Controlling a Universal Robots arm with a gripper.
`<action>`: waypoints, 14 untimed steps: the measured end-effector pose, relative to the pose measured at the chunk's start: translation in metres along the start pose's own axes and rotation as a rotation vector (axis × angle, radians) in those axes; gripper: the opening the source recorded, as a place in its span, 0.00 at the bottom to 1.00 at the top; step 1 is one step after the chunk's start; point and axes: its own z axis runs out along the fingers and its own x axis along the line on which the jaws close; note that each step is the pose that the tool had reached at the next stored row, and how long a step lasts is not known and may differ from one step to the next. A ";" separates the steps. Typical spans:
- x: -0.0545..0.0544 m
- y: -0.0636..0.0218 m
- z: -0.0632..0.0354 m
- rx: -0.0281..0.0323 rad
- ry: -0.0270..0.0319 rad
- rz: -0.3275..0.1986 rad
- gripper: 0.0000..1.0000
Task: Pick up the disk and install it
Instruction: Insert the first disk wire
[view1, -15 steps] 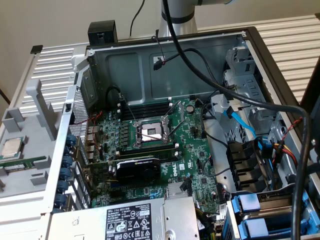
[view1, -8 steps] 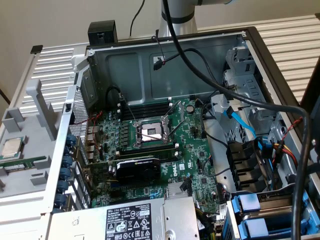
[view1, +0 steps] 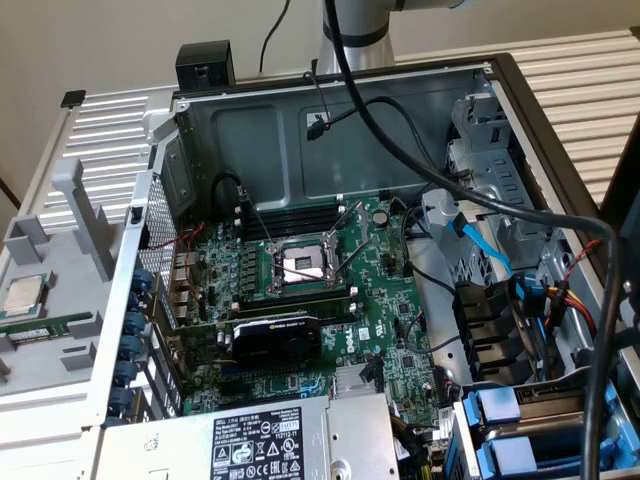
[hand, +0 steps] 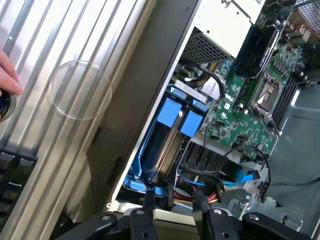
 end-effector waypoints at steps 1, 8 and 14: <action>0.001 0.0003 0.0014 0.0010 -0.0023 0.000 0.43; 0.003 0.0012 0.0064 0.0064 -0.0143 0.000 0.43; 0.003 0.0013 0.0067 0.0065 -0.0146 0.000 0.43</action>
